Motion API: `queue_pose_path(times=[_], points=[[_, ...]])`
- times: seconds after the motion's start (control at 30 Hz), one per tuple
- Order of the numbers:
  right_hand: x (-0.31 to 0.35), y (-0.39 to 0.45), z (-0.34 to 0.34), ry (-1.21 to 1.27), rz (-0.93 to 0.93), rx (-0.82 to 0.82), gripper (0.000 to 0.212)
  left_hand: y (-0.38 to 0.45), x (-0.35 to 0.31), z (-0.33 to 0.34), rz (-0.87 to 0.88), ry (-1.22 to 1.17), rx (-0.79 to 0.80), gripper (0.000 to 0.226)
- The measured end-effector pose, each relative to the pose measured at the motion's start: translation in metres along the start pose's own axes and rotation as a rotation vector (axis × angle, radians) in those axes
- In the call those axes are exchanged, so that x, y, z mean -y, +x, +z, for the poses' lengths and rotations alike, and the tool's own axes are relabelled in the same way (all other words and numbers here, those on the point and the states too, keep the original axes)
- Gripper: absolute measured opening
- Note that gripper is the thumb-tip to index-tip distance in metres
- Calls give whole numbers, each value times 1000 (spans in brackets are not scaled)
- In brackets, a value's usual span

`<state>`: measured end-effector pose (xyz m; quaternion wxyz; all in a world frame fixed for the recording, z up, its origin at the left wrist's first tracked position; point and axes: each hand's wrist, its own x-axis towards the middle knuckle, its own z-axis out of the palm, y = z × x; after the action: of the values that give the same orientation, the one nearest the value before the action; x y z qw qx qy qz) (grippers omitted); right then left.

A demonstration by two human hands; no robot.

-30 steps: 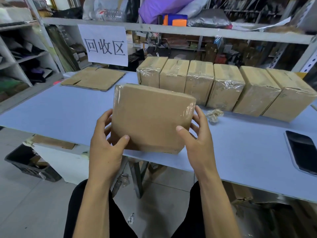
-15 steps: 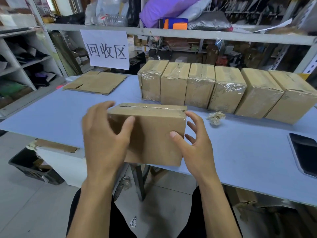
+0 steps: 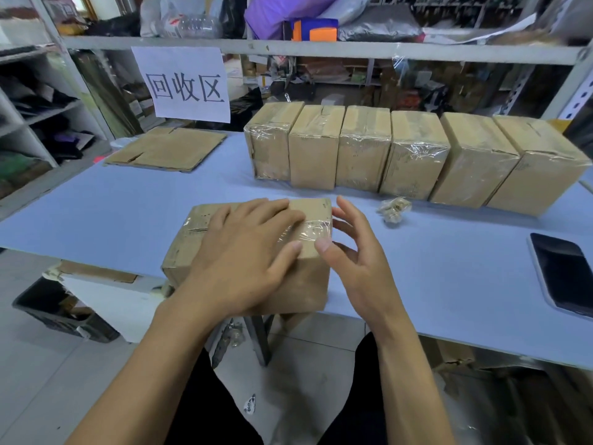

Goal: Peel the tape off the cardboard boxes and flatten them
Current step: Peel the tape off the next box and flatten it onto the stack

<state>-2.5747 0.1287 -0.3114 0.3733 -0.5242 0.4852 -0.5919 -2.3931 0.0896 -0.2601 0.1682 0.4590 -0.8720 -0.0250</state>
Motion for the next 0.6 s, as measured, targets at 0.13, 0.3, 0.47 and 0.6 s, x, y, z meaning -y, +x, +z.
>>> queue_pose_path(times=[0.13, 0.3, 0.47, 0.6], points=[[-3, 2, 8, -6, 9, 12, 65, 3, 2, 1, 33, -27, -47, 57], [-4, 4, 7, 14, 0, -25, 67, 20, 14, 2, 127, -135, -54, 45], [-3, 6, 0, -20, -6, -6, 71, 44, 10, -2, 117, -160, -13, 58], [-11, 23, -15, -29, 78, 27, 58, 61, -4, 3, 60, -88, -31, 62]])
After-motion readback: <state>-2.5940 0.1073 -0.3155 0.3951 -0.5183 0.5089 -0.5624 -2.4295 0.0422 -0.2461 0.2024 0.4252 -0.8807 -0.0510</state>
